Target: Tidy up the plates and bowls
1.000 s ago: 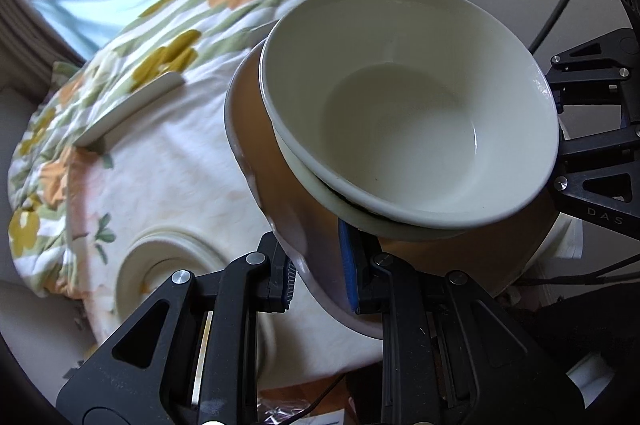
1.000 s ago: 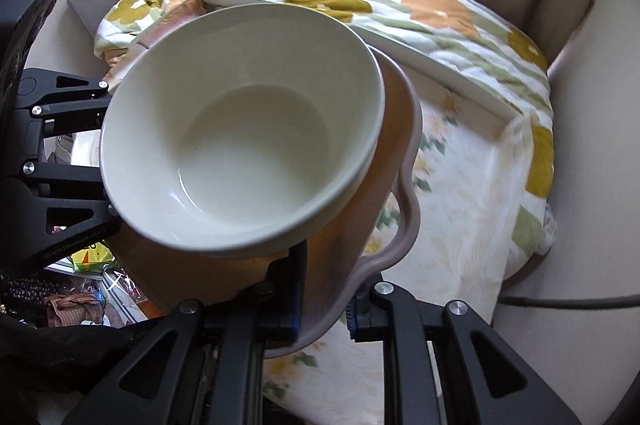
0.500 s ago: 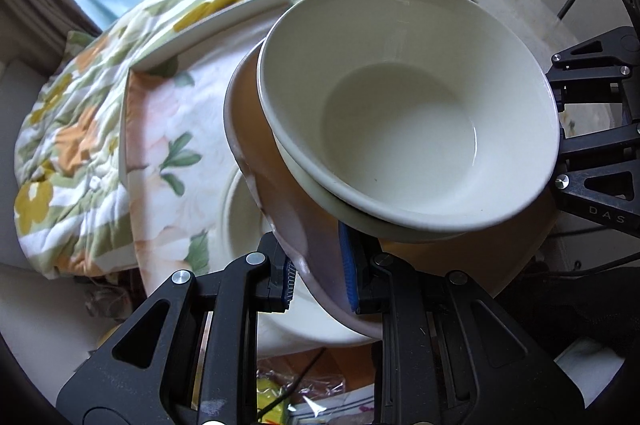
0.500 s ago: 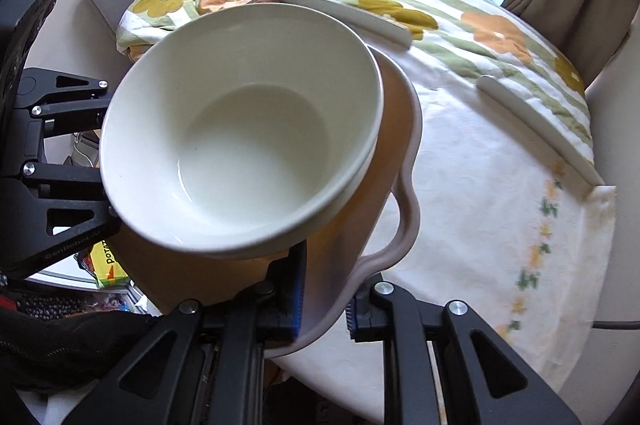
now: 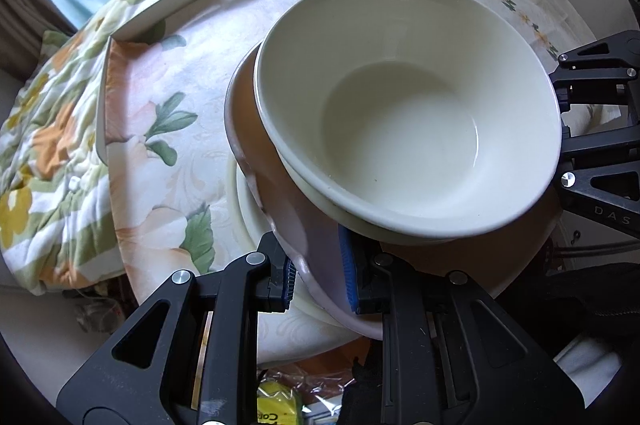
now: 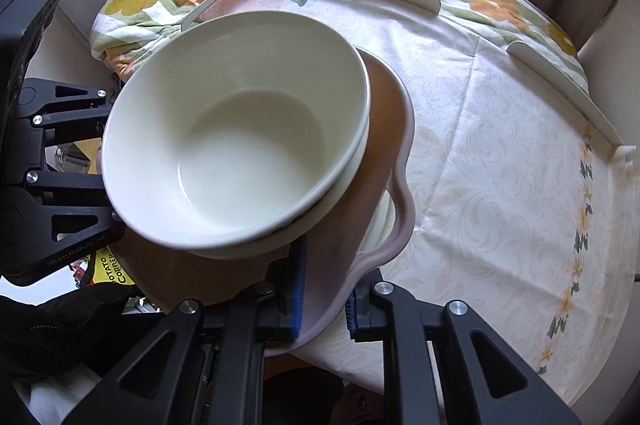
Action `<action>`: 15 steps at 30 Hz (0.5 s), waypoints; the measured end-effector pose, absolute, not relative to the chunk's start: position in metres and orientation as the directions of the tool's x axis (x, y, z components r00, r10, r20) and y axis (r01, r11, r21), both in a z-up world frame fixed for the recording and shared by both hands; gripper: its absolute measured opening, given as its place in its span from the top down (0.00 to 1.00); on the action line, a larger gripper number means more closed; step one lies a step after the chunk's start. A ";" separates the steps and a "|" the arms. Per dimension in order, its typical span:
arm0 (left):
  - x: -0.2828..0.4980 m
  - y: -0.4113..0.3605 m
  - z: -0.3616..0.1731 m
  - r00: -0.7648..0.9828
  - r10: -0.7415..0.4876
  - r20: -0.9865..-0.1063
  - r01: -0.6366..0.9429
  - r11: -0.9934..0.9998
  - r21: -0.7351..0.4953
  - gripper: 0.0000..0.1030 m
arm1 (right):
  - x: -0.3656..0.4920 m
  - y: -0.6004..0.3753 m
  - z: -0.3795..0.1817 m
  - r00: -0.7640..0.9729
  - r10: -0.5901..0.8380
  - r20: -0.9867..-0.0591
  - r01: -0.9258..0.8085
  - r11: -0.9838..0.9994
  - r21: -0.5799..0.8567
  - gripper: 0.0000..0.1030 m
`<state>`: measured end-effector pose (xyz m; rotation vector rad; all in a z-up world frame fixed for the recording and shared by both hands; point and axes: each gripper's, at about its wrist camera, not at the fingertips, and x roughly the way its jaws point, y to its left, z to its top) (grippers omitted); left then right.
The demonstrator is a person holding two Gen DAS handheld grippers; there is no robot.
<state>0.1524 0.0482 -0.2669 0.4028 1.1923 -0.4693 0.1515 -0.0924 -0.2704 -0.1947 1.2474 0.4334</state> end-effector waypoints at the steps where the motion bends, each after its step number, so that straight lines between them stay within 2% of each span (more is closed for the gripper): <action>1: 0.153 0.049 -0.268 0.295 -0.136 -0.946 0.547 0.836 0.050 0.84 | 0.152 -0.093 -0.271 0.253 0.210 -0.944 -0.415 0.905 0.090 0.85; 15: 0.158 0.049 -0.268 0.301 -0.109 -0.948 0.558 0.826 0.082 0.83 | 0.156 -0.095 -0.275 0.235 0.217 -0.947 -0.353 0.927 0.125 0.85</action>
